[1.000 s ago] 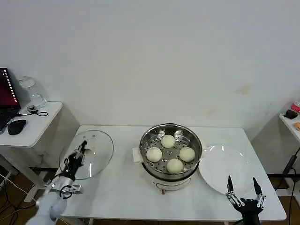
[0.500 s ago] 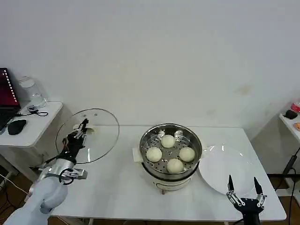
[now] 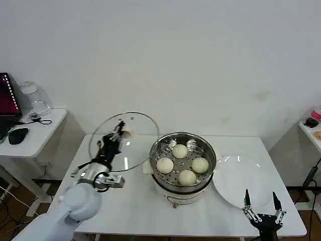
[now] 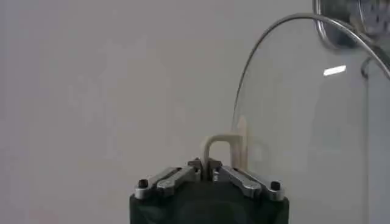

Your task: Take steamed baozi put them in steamer then cover it.

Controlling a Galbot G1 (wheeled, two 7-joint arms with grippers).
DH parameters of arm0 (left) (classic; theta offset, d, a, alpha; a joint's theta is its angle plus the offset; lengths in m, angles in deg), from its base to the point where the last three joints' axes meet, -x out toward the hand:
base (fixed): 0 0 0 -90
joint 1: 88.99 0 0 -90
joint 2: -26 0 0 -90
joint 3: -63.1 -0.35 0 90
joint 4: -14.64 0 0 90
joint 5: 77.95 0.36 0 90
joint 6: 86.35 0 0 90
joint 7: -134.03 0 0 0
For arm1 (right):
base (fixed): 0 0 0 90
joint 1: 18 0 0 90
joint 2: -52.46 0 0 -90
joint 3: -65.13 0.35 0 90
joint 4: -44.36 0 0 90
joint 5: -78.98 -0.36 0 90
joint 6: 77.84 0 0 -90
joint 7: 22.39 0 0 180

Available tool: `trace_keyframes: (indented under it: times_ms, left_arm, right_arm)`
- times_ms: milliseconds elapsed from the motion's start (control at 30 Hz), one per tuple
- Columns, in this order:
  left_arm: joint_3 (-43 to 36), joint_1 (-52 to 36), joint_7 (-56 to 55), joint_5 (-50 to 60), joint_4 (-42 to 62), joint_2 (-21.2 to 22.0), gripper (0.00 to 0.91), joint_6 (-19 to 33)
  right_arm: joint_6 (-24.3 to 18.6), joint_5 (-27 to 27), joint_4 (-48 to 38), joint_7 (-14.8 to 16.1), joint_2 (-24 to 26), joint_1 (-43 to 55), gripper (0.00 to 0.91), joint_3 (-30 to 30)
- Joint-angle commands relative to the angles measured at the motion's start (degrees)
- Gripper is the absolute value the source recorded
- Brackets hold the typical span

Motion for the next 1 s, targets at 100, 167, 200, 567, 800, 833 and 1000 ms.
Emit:
trace_keyframes:
  times_ms: [100,167,200,567,800,833,1000]
  left_arm:
    - [-19.43,-16.33,5.22,-0.46,1.03,8.6,0.0,-8.34]
    - [-20.11,-16.88,7.94,2.8,1.38,9.39,0.0,-8.4]
    - [-20.44,-17.04,10.23,5.24,1.5,9.94,0.0,-8.42]
    - [-23.26,-18.57,17.92,16.88,6.0,17.01,0.0,-8.62]
    - [-24.49,-17.61,18.73,21.39,8.47,22.63,0.0,-8.66]
    - [-24.67,-17.56,18.86,21.77,8.66,23.02,0.0,-8.65]
    - [-24.77,-16.68,19.25,23.01,9.81,24.32,0.0,-8.67]
  right_arm:
    - [0.33,2.26,0.17,-0.02,-1.83,0.16,0.907,0.56]
    - [0.26,2.62,-0.09,-0.04,-2.06,0.17,0.907,0.72]
    - [0.26,2.67,-0.23,-0.04,-2.05,0.23,0.907,0.75]
    - [0.96,3.49,-1.85,-0.07,-1.63,1.8,0.907,0.37]
    - [0.89,3.52,-2.11,-0.06,-1.58,1.72,0.907,0.76]
    - [0.89,3.53,-2.13,-0.06,-1.6,1.72,0.907,0.81]
    - [1.04,3.66,-2.43,-0.09,-1.77,1.92,0.907,0.84]
